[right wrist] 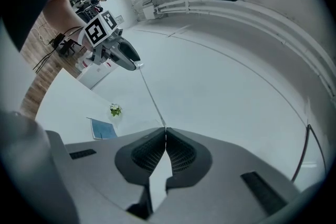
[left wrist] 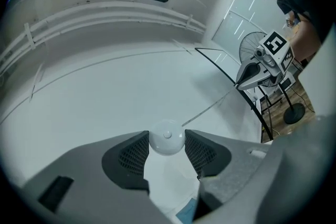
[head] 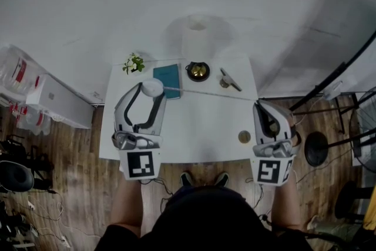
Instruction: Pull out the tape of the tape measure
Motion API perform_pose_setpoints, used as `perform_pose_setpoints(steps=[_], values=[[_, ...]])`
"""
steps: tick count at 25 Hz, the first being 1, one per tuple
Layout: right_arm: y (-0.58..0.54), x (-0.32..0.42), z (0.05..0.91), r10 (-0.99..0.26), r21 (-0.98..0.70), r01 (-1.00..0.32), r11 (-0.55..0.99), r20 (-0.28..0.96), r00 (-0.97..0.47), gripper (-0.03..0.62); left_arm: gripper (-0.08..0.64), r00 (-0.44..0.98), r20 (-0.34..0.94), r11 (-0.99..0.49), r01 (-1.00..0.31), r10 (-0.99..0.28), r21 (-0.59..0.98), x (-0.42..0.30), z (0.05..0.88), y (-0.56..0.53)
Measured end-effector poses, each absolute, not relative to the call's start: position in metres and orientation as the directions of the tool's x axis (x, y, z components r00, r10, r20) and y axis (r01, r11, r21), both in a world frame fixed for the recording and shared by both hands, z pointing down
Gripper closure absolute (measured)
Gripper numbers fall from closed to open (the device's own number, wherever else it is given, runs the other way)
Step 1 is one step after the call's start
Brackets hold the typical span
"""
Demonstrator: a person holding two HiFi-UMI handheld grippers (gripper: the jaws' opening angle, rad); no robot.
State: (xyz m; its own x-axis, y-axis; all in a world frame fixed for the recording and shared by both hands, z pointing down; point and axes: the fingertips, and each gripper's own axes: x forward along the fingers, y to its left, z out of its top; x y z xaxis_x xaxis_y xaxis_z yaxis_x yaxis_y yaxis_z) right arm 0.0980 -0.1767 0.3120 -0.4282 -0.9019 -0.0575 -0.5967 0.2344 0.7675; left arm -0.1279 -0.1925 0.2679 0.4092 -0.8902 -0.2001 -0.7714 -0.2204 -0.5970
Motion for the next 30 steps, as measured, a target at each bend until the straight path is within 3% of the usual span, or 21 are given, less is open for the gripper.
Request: perform_pose_setpoints(steps=[21,26,30], values=[[-0.186,0.146,0.299,-0.944,0.729,-0.673,0.127,-0.12,-0.309,0.584,0.348,0.361,-0.241,-0.161,-0.794,-0.901,-0.586,-0.165,0.256,-0.205],[-0.193,0.178,0.314,-0.981,0.699,-0.706,0.112,-0.036,-0.191,0.584,0.348,0.248,-0.089,-0.18,-0.866,-0.965,-0.466,-0.196,0.289,-0.215],[-0.194,0.184,0.322,-0.985,0.705,-0.7,0.117,-0.005,-0.17,0.584,0.347,0.257,-0.088,-0.184,-0.856,-0.962,-0.484,-0.195,0.292,-0.217]])
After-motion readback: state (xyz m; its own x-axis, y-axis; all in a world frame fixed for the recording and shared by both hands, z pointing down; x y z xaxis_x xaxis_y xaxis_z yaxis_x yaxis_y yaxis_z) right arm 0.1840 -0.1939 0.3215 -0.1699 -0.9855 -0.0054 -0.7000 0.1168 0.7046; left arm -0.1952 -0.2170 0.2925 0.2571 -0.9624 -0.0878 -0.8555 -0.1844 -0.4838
